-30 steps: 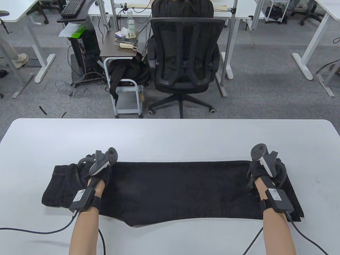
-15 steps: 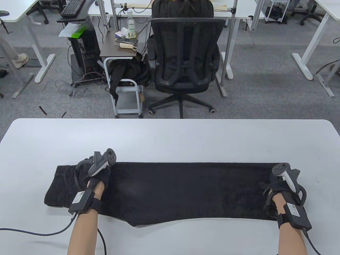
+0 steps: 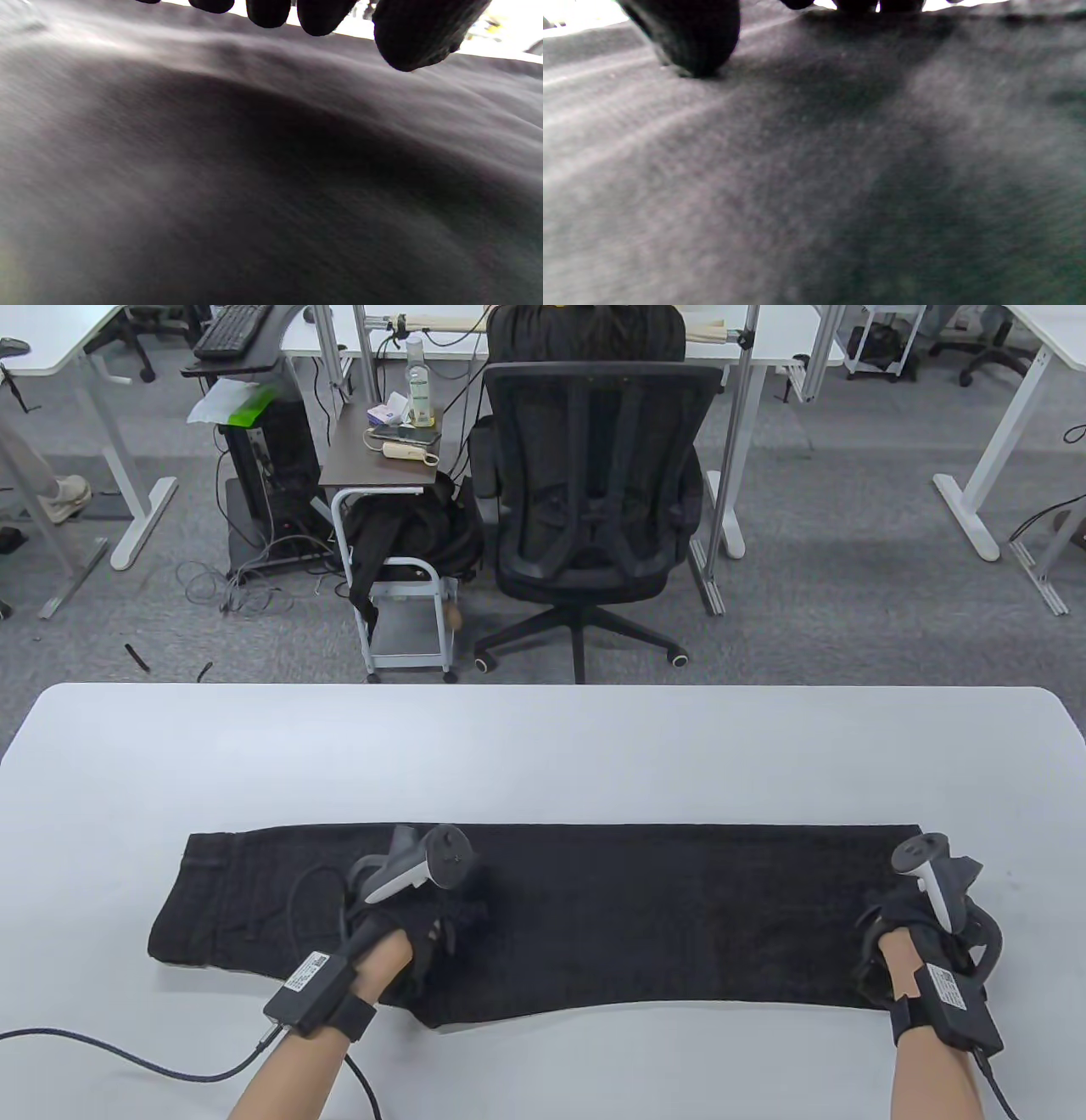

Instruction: Fold trousers

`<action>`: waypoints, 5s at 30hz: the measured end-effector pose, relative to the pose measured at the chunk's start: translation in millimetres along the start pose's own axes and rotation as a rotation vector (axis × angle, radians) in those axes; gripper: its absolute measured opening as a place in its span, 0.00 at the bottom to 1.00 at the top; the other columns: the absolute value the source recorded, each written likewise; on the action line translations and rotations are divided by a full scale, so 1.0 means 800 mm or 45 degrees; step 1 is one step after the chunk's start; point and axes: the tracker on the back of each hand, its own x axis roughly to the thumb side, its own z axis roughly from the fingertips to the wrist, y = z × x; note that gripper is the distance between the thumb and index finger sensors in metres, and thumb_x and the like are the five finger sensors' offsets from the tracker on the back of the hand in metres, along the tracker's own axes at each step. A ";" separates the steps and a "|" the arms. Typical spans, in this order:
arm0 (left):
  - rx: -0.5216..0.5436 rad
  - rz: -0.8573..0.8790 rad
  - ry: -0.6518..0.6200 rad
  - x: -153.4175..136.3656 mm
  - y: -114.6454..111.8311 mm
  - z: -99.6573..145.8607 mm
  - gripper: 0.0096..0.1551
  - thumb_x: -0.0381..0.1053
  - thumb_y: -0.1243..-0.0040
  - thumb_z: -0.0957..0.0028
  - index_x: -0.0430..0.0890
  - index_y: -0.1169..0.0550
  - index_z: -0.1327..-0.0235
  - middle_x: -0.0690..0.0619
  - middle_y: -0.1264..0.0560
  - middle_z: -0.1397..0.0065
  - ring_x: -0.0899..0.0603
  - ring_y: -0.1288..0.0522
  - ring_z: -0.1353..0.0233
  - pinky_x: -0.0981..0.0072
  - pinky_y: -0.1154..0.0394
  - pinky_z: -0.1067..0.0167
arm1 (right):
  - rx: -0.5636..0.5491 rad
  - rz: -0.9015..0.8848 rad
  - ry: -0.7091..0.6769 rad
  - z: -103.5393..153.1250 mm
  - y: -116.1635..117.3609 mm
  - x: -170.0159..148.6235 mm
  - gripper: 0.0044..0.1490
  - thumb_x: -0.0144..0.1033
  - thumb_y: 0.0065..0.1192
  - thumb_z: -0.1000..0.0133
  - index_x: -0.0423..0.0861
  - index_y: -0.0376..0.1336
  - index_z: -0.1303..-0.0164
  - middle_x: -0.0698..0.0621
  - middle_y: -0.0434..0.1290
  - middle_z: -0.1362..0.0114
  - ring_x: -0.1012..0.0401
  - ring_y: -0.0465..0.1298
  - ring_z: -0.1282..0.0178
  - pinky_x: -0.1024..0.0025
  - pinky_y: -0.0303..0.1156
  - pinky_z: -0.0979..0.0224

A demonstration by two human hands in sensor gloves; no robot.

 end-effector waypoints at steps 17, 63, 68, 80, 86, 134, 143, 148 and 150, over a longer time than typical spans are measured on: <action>0.014 -0.049 -0.006 0.039 -0.007 0.009 0.39 0.67 0.44 0.48 0.60 0.39 0.23 0.53 0.43 0.11 0.37 0.44 0.14 0.38 0.42 0.23 | -0.090 -0.439 -0.198 0.034 -0.043 0.002 0.42 0.35 0.66 0.48 0.43 0.54 0.23 0.44 0.71 0.33 0.51 0.76 0.43 0.48 0.69 0.33; 0.123 1.668 -0.429 0.075 0.013 -0.026 0.43 0.63 0.42 0.44 0.49 0.44 0.22 0.41 0.31 0.20 0.35 0.24 0.29 0.41 0.30 0.31 | 0.990 -1.309 -1.190 0.258 0.032 0.238 0.38 0.38 0.58 0.43 0.41 0.55 0.22 0.38 0.66 0.23 0.40 0.73 0.32 0.41 0.66 0.30; 0.079 1.726 -0.431 0.074 0.007 -0.029 0.41 0.62 0.44 0.43 0.49 0.45 0.22 0.42 0.31 0.20 0.35 0.24 0.30 0.42 0.30 0.31 | 0.757 -1.246 -1.054 0.238 0.032 0.228 0.41 0.41 0.58 0.44 0.41 0.52 0.21 0.38 0.62 0.21 0.40 0.69 0.29 0.40 0.63 0.28; 0.239 1.354 -0.391 0.088 0.040 -0.004 0.49 0.68 0.42 0.45 0.48 0.48 0.21 0.41 0.36 0.17 0.33 0.30 0.23 0.39 0.32 0.30 | 1.099 -1.600 -1.311 0.247 0.032 0.244 0.45 0.53 0.51 0.41 0.45 0.44 0.17 0.42 0.53 0.15 0.36 0.49 0.18 0.33 0.43 0.22; 0.214 1.333 -0.410 0.096 0.049 0.006 0.58 0.74 0.41 0.48 0.46 0.53 0.21 0.40 0.43 0.14 0.30 0.37 0.19 0.37 0.36 0.28 | 1.035 -1.446 -1.444 0.278 0.012 0.252 0.43 0.53 0.52 0.41 0.46 0.51 0.18 0.38 0.56 0.18 0.38 0.59 0.24 0.35 0.48 0.22; 0.689 1.118 0.181 -0.148 0.208 0.199 0.40 0.48 0.44 0.43 0.47 0.47 0.21 0.40 0.49 0.12 0.29 0.50 0.15 0.31 0.45 0.25 | 0.655 -1.227 -1.219 0.215 0.028 0.235 0.48 0.56 0.55 0.43 0.44 0.49 0.18 0.37 0.46 0.15 0.34 0.46 0.18 0.32 0.44 0.23; 0.552 1.163 0.569 -0.261 0.152 0.188 0.40 0.48 0.44 0.43 0.48 0.48 0.21 0.40 0.50 0.12 0.29 0.51 0.14 0.32 0.46 0.24 | 0.687 -1.207 -1.194 0.209 0.038 0.236 0.48 0.56 0.55 0.43 0.44 0.49 0.18 0.36 0.46 0.15 0.34 0.47 0.18 0.31 0.43 0.23; 0.483 1.000 0.724 -0.288 0.131 0.176 0.40 0.47 0.44 0.43 0.49 0.47 0.21 0.42 0.49 0.11 0.30 0.51 0.14 0.32 0.46 0.24 | 0.686 -1.196 -1.182 0.205 0.041 0.236 0.48 0.56 0.55 0.43 0.44 0.49 0.18 0.36 0.46 0.15 0.34 0.47 0.18 0.31 0.43 0.23; 0.454 0.898 0.777 -0.294 0.124 0.169 0.39 0.48 0.43 0.43 0.50 0.46 0.21 0.43 0.48 0.11 0.31 0.50 0.14 0.33 0.46 0.24 | 0.692 -1.186 -1.176 0.204 0.044 0.236 0.48 0.56 0.55 0.43 0.44 0.49 0.18 0.36 0.46 0.15 0.34 0.47 0.18 0.31 0.43 0.23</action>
